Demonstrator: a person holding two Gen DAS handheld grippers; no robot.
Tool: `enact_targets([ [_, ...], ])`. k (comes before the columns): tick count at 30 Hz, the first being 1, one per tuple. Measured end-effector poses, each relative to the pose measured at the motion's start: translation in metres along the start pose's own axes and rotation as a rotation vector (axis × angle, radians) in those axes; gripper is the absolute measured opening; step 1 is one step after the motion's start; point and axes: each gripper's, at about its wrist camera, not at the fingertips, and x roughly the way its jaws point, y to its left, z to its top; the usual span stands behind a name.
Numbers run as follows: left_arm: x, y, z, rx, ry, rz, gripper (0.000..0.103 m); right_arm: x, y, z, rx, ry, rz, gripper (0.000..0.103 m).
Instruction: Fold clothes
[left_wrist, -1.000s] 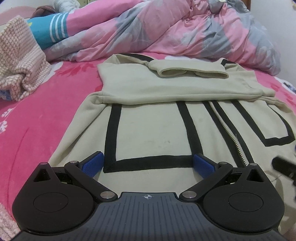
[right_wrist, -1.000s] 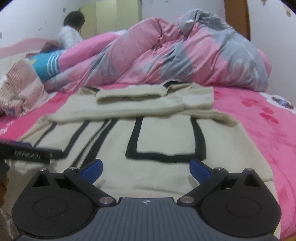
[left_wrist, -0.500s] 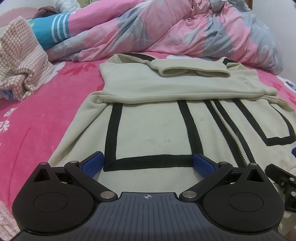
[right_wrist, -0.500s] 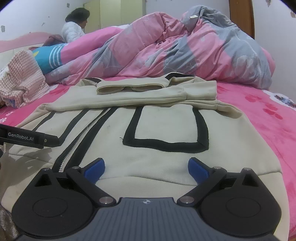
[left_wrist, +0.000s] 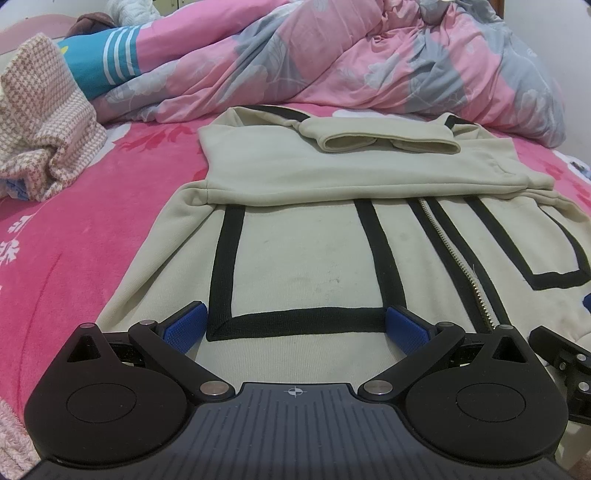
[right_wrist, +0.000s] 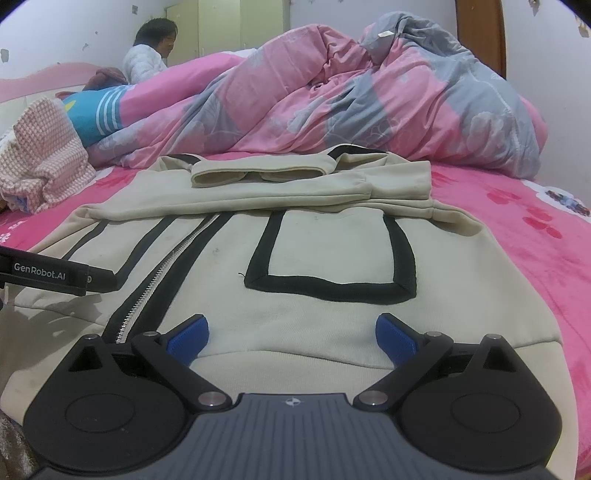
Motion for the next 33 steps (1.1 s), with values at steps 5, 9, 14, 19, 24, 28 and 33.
enact_targets([
  [5, 0.0001, -0.0001, -0.0002, 0.001, -0.003, 0.001, 0.103, -0.0001, 0.0004, 0.0002, 0.000, 0.000, -0.003, 0.099],
  [9, 0.0000, 0.0001, -0.0001, 0.001, -0.004, 0.000, 0.103, -0.0004, 0.0009, -0.0004, -0.001, 0.000, -0.004, 0.099],
  [14, -0.0001, -0.0002, -0.0010, 0.002, -0.009, 0.000, 0.103, -0.0004, 0.0018, 0.0001, -0.001, 0.004, -0.007, 0.099],
  [19, -0.0004, -0.0001, -0.0015, 0.002, -0.011, -0.003, 0.103, -0.0001, 0.0030, 0.0007, -0.001, 0.006, -0.013, 0.100],
  [24, -0.0008, -0.0001, -0.0018, 0.002, -0.013, -0.003, 0.103, 0.0008, 0.0029, 0.0007, -0.001, 0.008, -0.016, 0.100],
  [28, -0.0011, -0.0005, -0.0024, 0.002, -0.014, -0.003, 0.103, 0.0009, 0.0029, 0.0005, -0.002, 0.008, -0.018, 0.100],
  [33, -0.0011, -0.0008, -0.0023, 0.003, -0.016, -0.003, 0.103, 0.0012, 0.0034, 0.0006, -0.002, 0.008, -0.019, 0.100],
])
